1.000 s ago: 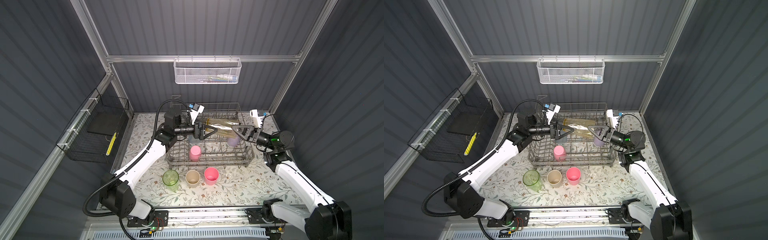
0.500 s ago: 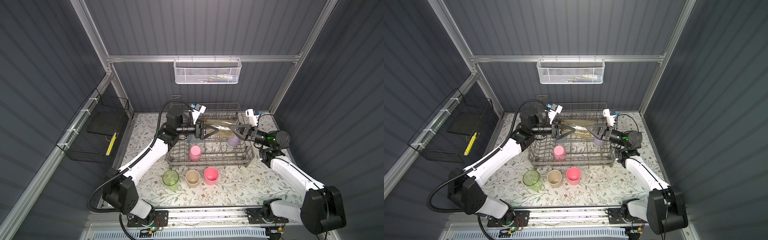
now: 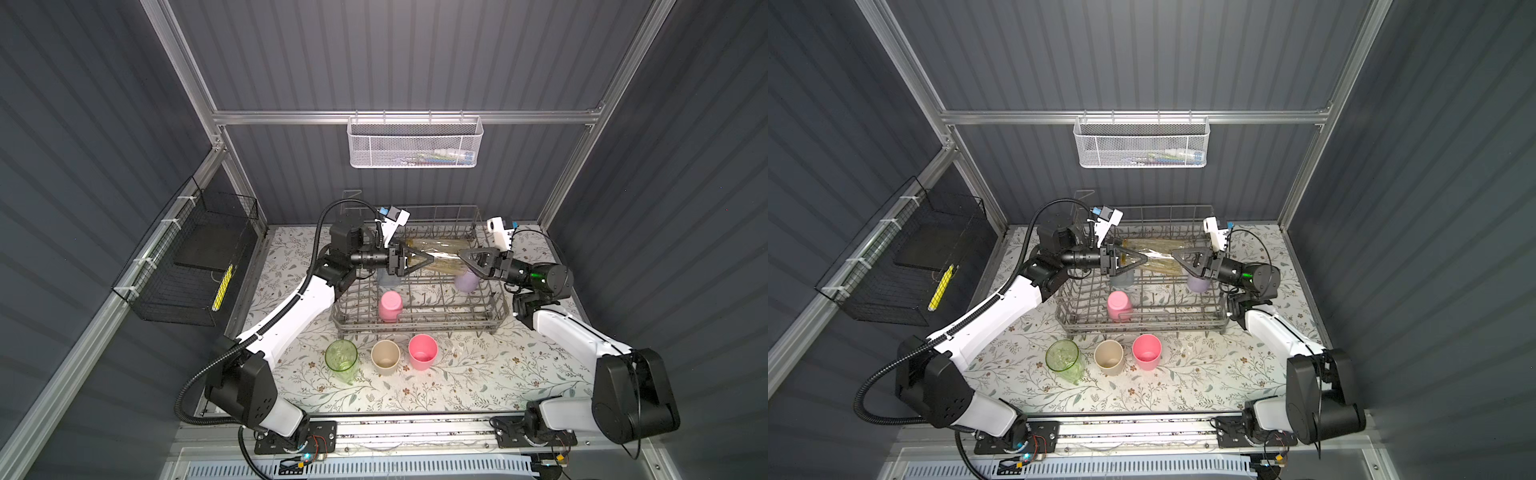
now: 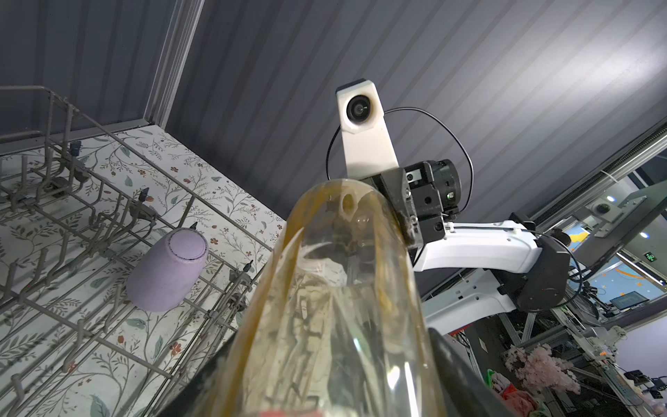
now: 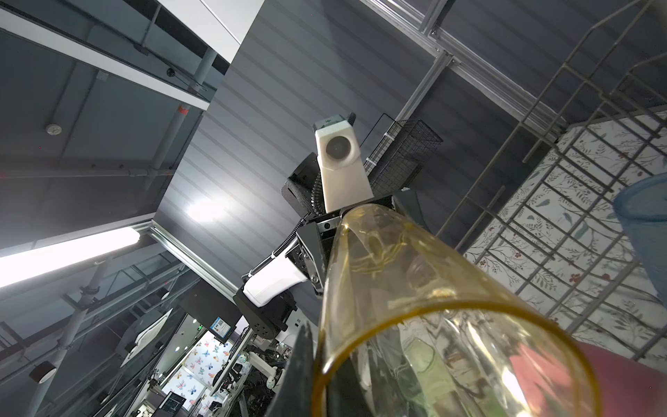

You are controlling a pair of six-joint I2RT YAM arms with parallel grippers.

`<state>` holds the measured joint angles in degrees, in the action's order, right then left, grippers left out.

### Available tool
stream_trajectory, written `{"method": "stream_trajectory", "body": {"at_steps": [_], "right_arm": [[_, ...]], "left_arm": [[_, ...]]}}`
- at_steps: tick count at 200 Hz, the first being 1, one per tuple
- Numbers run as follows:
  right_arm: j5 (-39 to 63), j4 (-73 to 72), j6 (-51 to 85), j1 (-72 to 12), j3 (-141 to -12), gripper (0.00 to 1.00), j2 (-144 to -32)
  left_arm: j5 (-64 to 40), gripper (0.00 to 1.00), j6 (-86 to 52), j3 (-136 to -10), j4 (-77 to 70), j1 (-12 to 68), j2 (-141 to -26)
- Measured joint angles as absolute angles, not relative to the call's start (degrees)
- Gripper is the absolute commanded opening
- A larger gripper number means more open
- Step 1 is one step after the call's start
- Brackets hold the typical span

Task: Load cups into a dish rack
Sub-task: Place the cup upside down at the dish rack.

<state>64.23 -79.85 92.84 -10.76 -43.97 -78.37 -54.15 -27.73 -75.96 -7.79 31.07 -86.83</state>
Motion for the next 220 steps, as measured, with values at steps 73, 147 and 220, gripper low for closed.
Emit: {"method": "stream_trajectory", "body": {"at_steps": [73, 147, 220], "right_arm": [[65.19, -82.02, 94.56, -10.57, -44.29, 0.0, -79.24], [66.3, -82.13, 95.53, -10.68, -44.49, 0.0, -79.26], [66.78, -82.37, 96.05, -10.66, -44.82, 0.21, -79.26]], "left_arm": [[-54.24, 0.73, -27.73, -75.61, -8.23, 31.03, -86.83], [-54.76, 0.65, -28.01, -75.57, -8.75, 31.18, -86.83], [-54.89, 0.56, -28.12, -75.46, -9.1, 31.18, -86.83]]}}
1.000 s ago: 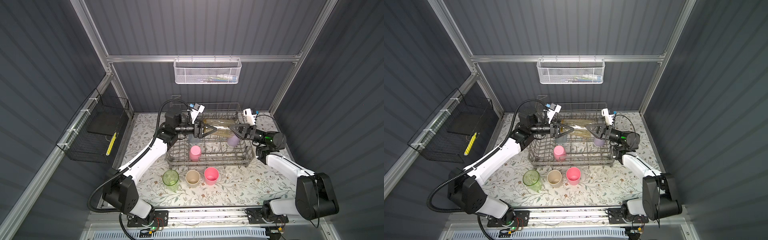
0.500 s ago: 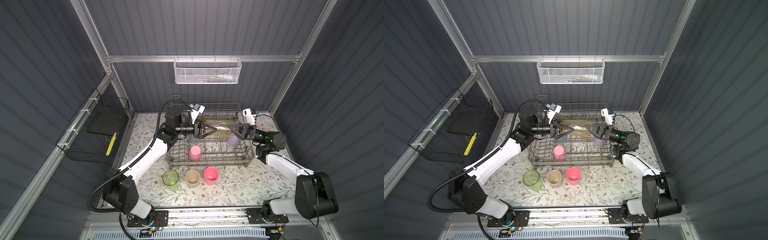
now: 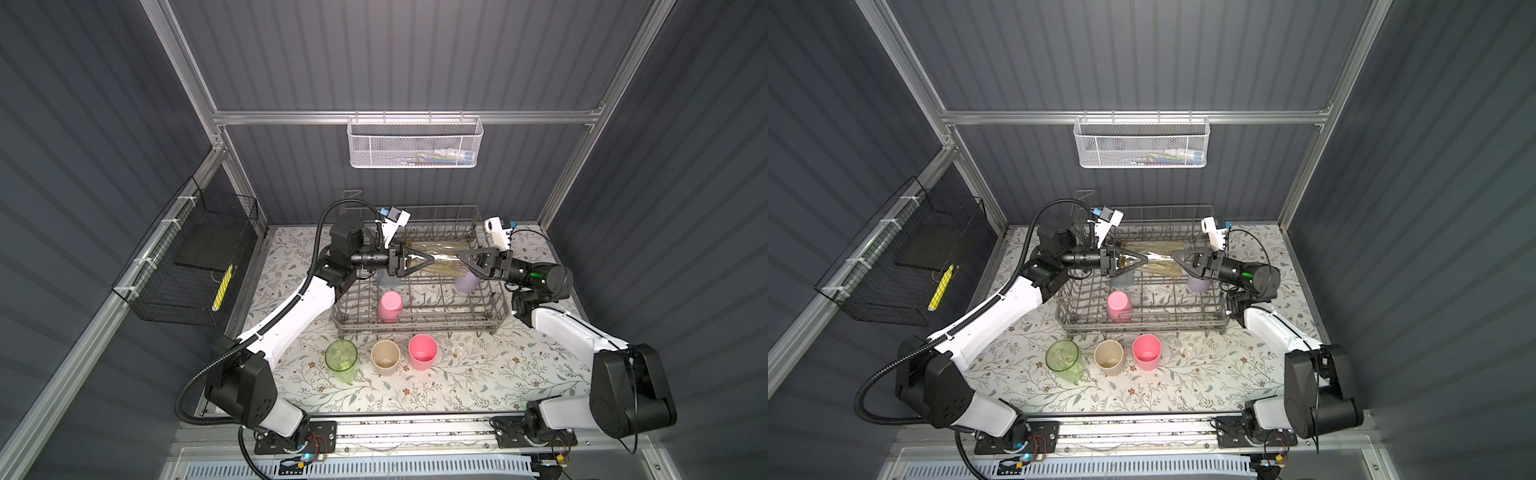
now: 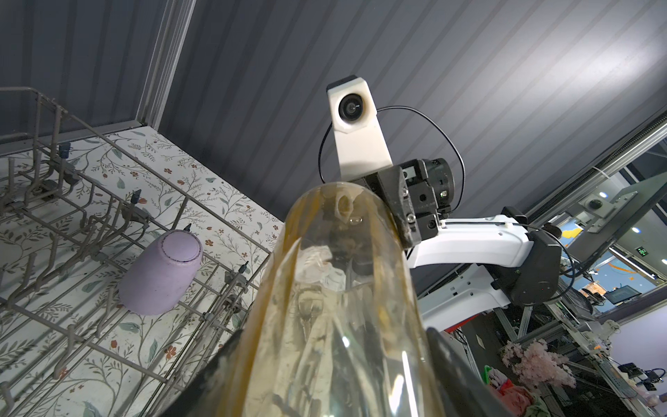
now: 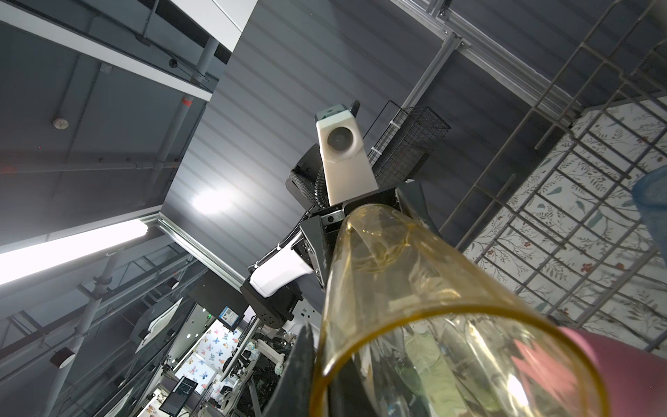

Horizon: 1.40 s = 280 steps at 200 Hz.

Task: Load cups into a dish rack
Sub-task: Place the cup upside down at the dish rack.

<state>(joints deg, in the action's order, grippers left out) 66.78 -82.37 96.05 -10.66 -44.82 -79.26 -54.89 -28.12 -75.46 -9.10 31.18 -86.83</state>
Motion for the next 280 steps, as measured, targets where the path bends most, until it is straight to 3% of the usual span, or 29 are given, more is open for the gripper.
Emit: {"method": "stream_trajectory", "body": {"at_steps": [50, 111, 132, 148, 168, 191, 227, 280], "right_arm": [[68.03, -82.56, 96.66, -8.58, -44.93, 0.37, -78.67], [70.39, -76.86, 94.94, -1.13, -42.57, 0.39, -71.96], [70.32, -63.79, 86.17, 1.23, -41.91, 0.39, -65.01], [67.68, -42.28, 70.48, 1.52, -44.07, 0.39, -57.74], [57.74, -14.09, 50.68, 1.34, -51.96, 0.38, -51.62], [45.84, 5.19, 36.23, 1.37, -56.66, 0.39, -46.94], [35.07, 20.56, 25.91, 1.37, -56.51, 0.39, -44.23], [29.21, 27.73, 20.69, 1.39, -55.9, 0.39, -45.17]], "left_arm": [[-53.45, 0.56, -28.12, -75.35, -8.82, 31.18, -86.83], [-49.54, 0.57, -25.98, -76.36, -4.91, 31.62, -86.8], [-45.45, 0.57, -23.27, -79.5, 1.72, 31.51, -87.13], [-41.91, 0.57, -20.73, -83.88, 6.48, 31.51, -88.2], [-37.87, 0.57, -17.87, -89.32, 11.77, 31.51, -90.08], [-33.41, 0.57, -15.0, -95.92, 18.39, 31.64, -94.04], [-23.51, 0.56, -9.72, -108.86, 31.4, 33.52, -104.9], [-12.58, 0.55, -4.84, -124.16, 49.15, 36.75, -117.93]]}}
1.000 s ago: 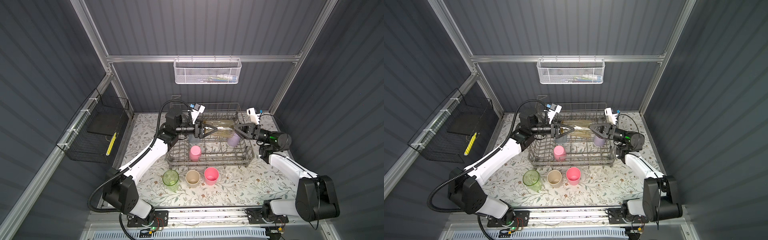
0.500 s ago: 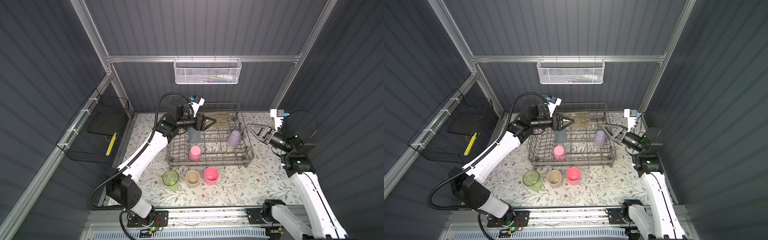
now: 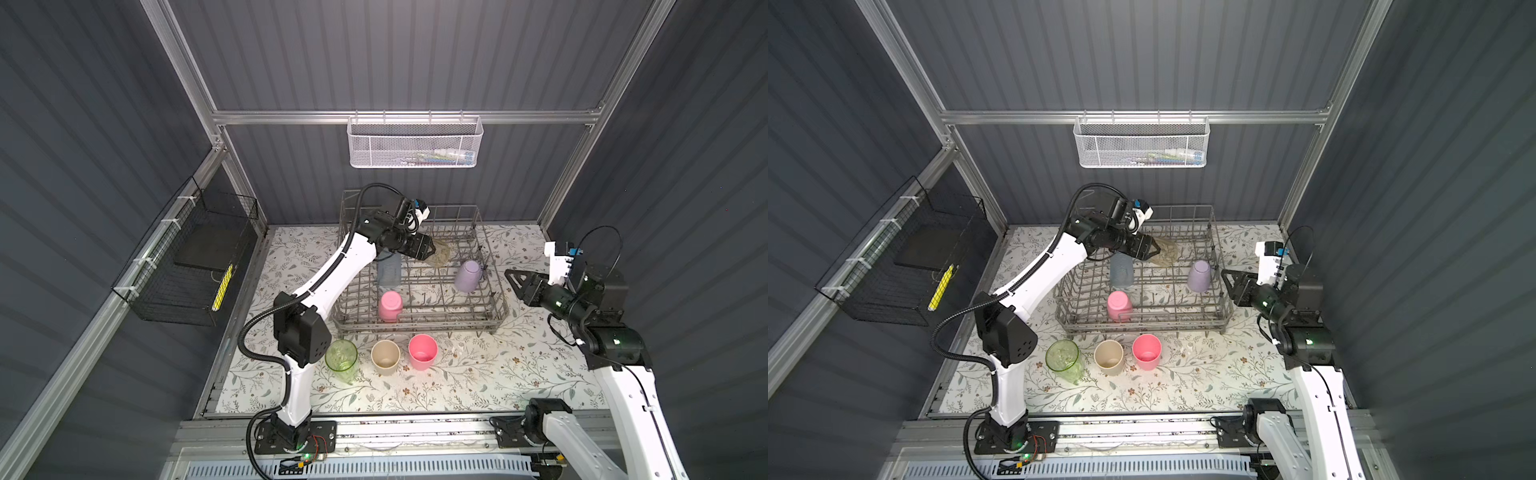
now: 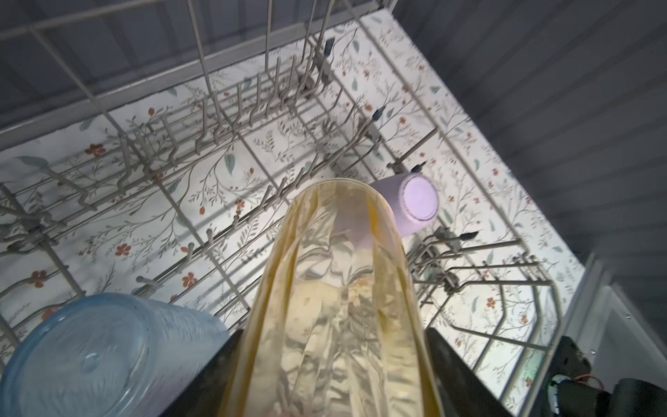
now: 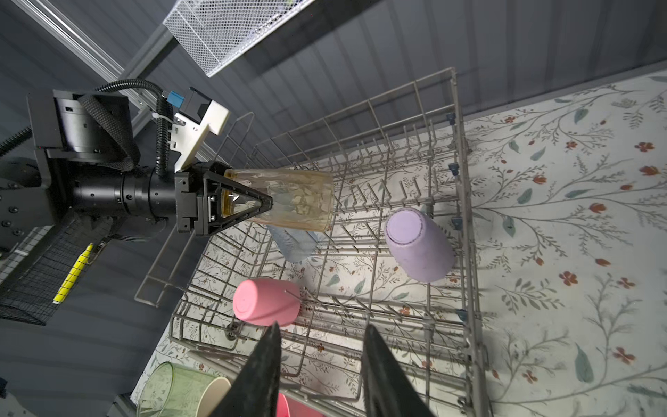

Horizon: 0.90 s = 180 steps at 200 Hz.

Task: Load cups into a dish rack
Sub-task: Place the cup upside down at the dish rack.

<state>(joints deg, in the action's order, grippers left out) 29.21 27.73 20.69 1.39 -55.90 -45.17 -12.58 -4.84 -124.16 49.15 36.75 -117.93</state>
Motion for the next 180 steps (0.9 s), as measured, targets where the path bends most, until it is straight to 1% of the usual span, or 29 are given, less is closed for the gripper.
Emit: {"method": "stream_trajectory", "body": {"at_steps": [28, 60, 91, 180], "right_arm": [[28.38, 28.49, 19.81, 1.39, -55.88, 0.39, -46.02], [28.03, 28.56, 19.2, 1.39, -55.81, 0.39, -47.13], [28.08, 28.45, 19.07, 1.39, -55.51, 0.39, -47.99], [28.58, 28.32, 19.03, 1.39, -55.07, 0.38, -49.04]], "left_arm": [[-8.25, 0.55, -3.36, -126.93, 54.5, 37.63, -119.28], [-5.54, 0.54, -2.26, -129.62, 58.65, 38.17, -119.28], [-4.4, 0.54, -1.58, -131.37, 60.07, 38.19, -119.7], [-2.55, 0.55, -0.36, -136.46, 62.19, 38.59, -127.13]]}}
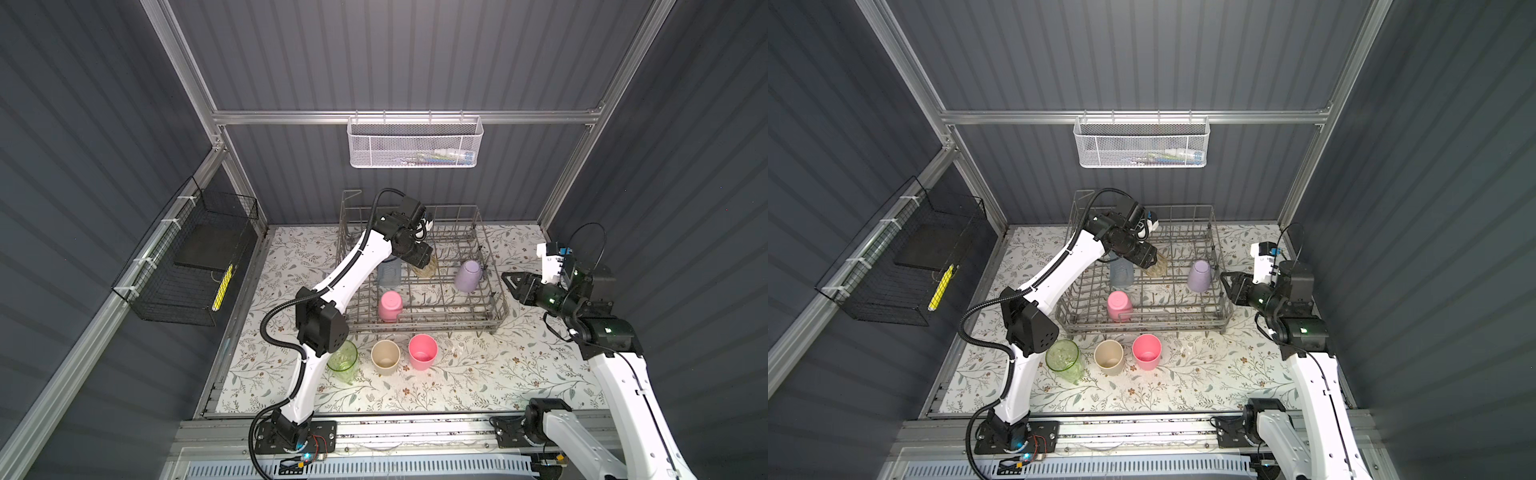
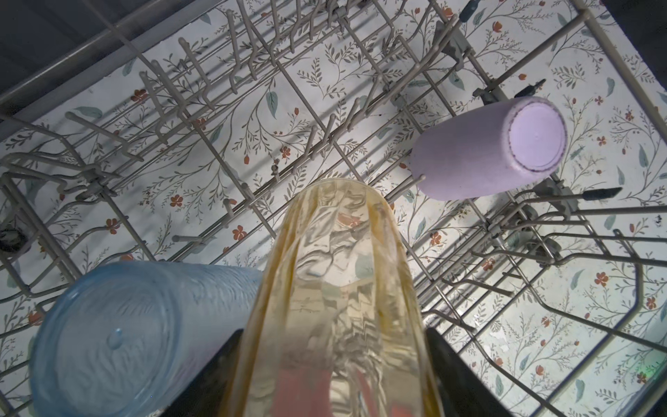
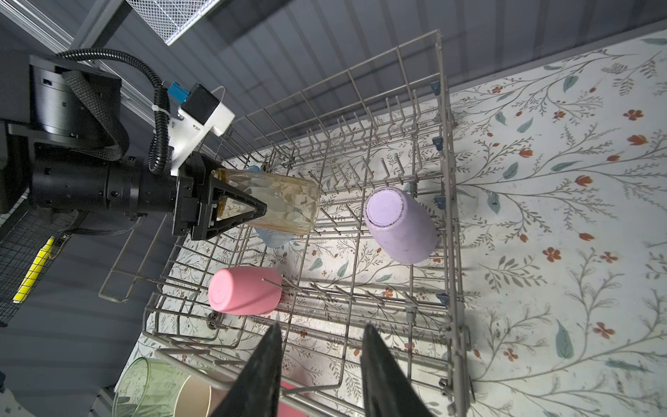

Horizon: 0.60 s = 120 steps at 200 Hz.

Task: Load cups into a dish rack
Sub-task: Place the cup upside down at the dish rack.

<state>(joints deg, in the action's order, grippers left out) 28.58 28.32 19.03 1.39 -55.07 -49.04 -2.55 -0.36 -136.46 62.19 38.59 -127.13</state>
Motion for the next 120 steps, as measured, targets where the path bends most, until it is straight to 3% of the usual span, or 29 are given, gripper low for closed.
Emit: {"method": "stream_trajectory", "body": {"at_steps": [120], "right_arm": [[30.28, 28.27, 19.0, 1.39, -55.07, 0.38, -51.59]], "left_arm": [[-3.09, 0.57, 0.93, -141.8, 62.22, 38.94, -134.98]]}}
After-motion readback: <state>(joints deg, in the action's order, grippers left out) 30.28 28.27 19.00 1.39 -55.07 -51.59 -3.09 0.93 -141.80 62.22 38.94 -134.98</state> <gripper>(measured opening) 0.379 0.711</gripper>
